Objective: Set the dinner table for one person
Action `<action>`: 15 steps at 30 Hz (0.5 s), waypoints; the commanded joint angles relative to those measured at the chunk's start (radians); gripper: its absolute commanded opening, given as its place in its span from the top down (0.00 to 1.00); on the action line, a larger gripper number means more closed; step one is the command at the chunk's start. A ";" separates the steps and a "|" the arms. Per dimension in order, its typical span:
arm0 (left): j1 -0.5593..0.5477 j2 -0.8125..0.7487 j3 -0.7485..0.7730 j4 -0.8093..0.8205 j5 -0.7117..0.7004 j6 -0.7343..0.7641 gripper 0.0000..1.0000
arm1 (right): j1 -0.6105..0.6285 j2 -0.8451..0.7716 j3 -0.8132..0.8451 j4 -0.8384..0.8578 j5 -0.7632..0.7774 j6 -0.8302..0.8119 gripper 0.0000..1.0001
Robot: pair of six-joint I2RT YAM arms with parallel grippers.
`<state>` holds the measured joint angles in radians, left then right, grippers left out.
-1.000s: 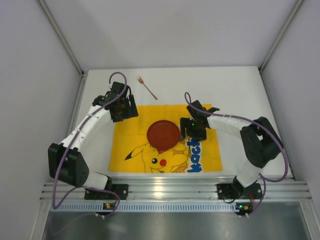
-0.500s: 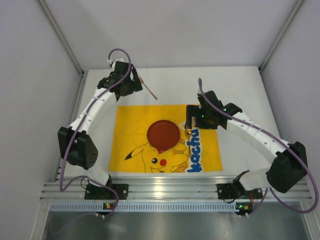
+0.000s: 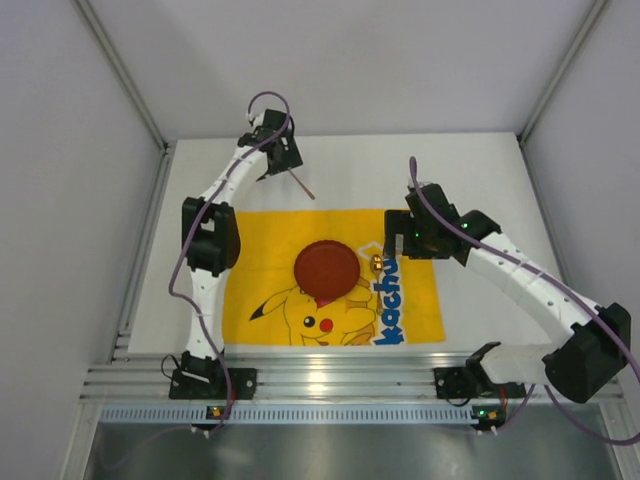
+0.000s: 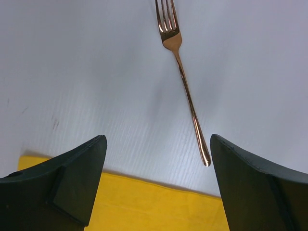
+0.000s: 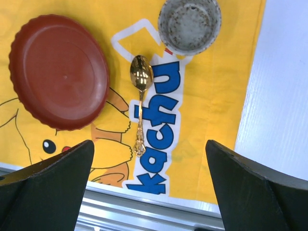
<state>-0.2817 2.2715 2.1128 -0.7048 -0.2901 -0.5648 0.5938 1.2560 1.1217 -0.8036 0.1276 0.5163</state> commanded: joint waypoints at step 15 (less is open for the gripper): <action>0.013 0.193 0.102 0.166 0.068 -0.026 0.08 | -0.019 0.079 0.066 -0.085 0.075 -0.032 0.00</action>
<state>-0.2745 2.4348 2.1544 -0.6212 -0.2481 -0.5758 0.5842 1.3262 1.1275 -0.8772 0.1741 0.5060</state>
